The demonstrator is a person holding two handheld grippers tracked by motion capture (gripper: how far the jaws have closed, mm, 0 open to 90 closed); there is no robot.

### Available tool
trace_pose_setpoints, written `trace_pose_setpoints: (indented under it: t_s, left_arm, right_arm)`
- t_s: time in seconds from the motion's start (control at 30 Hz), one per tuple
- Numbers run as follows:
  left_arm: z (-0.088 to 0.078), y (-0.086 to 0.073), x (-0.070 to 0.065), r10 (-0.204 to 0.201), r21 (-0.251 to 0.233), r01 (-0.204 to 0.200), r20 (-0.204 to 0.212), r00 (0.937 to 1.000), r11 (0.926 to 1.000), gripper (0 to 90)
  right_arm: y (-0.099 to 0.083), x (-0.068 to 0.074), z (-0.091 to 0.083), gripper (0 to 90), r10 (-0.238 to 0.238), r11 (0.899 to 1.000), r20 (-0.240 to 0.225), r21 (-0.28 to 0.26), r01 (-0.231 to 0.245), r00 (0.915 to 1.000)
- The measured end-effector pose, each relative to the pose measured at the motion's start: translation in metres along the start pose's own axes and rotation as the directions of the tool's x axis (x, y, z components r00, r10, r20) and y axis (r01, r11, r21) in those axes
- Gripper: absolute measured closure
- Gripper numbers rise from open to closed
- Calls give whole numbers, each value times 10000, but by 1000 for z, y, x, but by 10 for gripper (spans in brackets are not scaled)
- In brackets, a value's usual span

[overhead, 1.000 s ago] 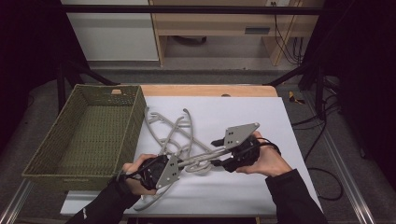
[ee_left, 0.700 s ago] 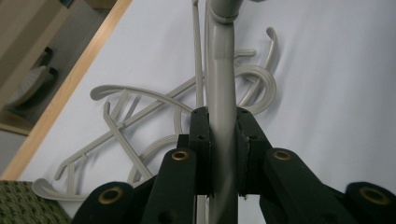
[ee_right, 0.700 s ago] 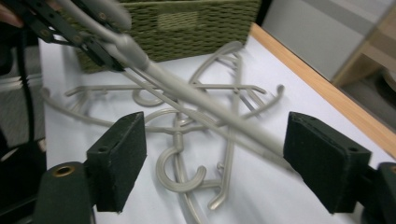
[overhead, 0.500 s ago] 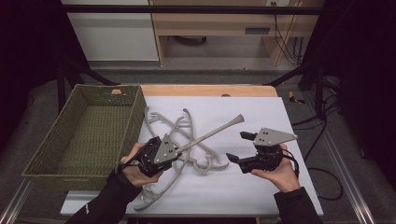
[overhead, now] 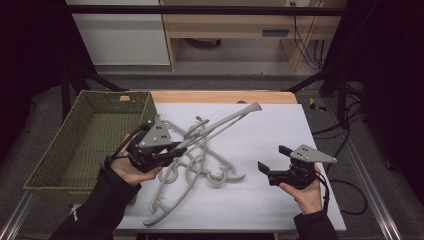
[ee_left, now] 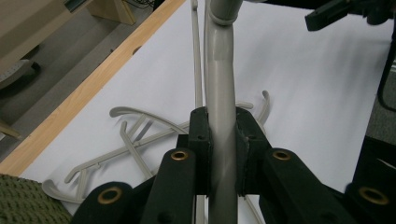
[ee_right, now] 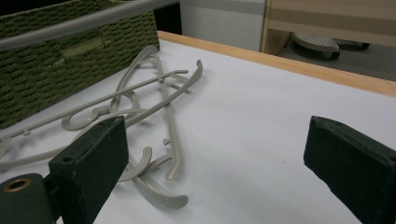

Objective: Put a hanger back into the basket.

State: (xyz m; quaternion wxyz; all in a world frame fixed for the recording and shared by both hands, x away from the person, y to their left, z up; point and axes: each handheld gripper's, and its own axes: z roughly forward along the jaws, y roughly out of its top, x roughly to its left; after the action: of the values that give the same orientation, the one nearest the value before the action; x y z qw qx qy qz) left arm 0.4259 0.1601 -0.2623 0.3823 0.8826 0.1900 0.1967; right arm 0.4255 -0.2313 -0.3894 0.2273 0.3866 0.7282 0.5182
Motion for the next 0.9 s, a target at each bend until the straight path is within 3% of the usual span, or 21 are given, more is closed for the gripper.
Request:
trace_pose_setpoints:
  t_s: [0.17, 0.23, 0.5, 0.9]
  left_arm:
    - [-16, 3, 17, -204, -147, 208, 278, 9994, 9997, 795]
    - [-23, 4, 25, -215, -110, 217, 251, 9995, 9997, 795]
    - [-49, -5, 58, -616, -75, 617, 138, 9980, 9981, 795]
    - [-85, -34, 98, -1177, -349, 1159, -551, 9915, 9926, 794]
  right_arm:
    - [-5, 2, 0, 64, 136, 9999, -26, 77, -136, 9999]
    - [-6, 2, 0, 59, -94, 9999, 253, 142, 90, 9996]
    - [-8, 4, 1, 54, -95, 9998, 441, 181, 87, 9990]
    - [-9, 4, 1, 50, -157, 9997, 381, 196, 149, 9992]
